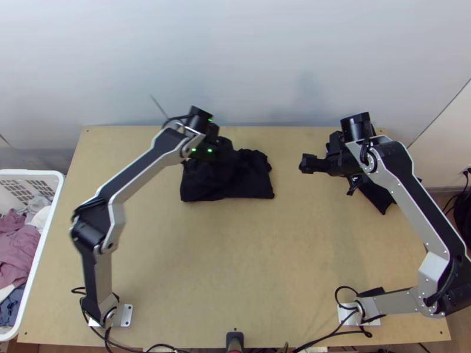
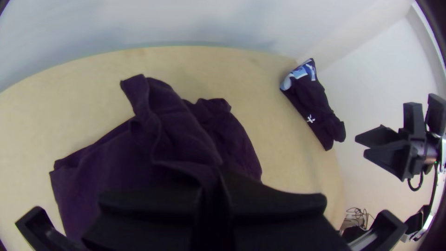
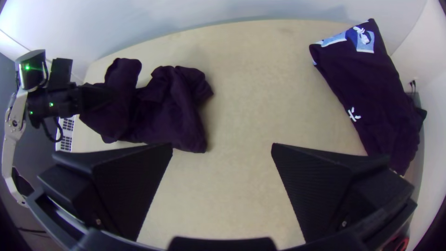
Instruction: Fold the t-shirt
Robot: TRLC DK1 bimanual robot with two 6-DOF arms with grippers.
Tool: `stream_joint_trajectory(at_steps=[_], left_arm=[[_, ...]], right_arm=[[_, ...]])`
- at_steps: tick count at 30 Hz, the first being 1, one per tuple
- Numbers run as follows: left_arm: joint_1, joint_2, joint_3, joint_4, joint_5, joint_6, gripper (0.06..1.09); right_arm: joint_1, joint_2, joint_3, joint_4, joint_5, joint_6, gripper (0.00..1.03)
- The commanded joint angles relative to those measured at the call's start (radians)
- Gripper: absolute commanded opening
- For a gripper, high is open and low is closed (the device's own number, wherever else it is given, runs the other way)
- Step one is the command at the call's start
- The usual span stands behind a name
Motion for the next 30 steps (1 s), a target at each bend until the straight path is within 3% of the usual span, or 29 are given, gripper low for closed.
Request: stream_joint_trajectory(at_steps=[1, 4, 5, 6, 8, 9, 21, 30], left_arm=[[-0.062, 0.158, 0.136, -0.009, -0.006, -0.002, 0.10], [-0.081, 0.189, 0.164, -0.007, -0.006, -0.005, 0.11], [-0.085, 0.198, 0.170, -0.007, -0.006, -0.006, 0.20], [-0.093, 0.207, 0.182, -0.010, -0.005, -0.006, 0.38], [-0.110, 0.217, 0.208, -0.024, 0.000, 0.004, 0.86], [-0.114, 0.215, 0.220, -0.030, 0.001, 0.004, 1.00], [-0.088, -0.018, 0.302, -0.125, 0.023, -0.063, 1.04], [0.114, -0.250, 0.004, -0.191, 0.023, -0.037, 1.04]], right_arm=[[-0.019, -0.001, -0.011, 0.002, 0.005, 0.001, 0.99], [-0.019, -0.001, -0.023, 0.002, 0.005, 0.001, 0.99], [-0.018, 0.002, -0.028, 0.002, 0.005, 0.001, 0.99], [-0.018, 0.004, -0.030, 0.002, 0.005, 0.001, 0.99], [-0.013, 0.010, -0.028, 0.006, 0.005, 0.000, 0.99], [-0.010, 0.013, -0.028, 0.009, 0.005, 0.000, 0.99], [0.051, 0.070, 0.009, 0.095, 0.005, -0.011, 0.99], [0.217, 0.213, 0.156, 0.163, 0.037, -0.037, 0.99]])
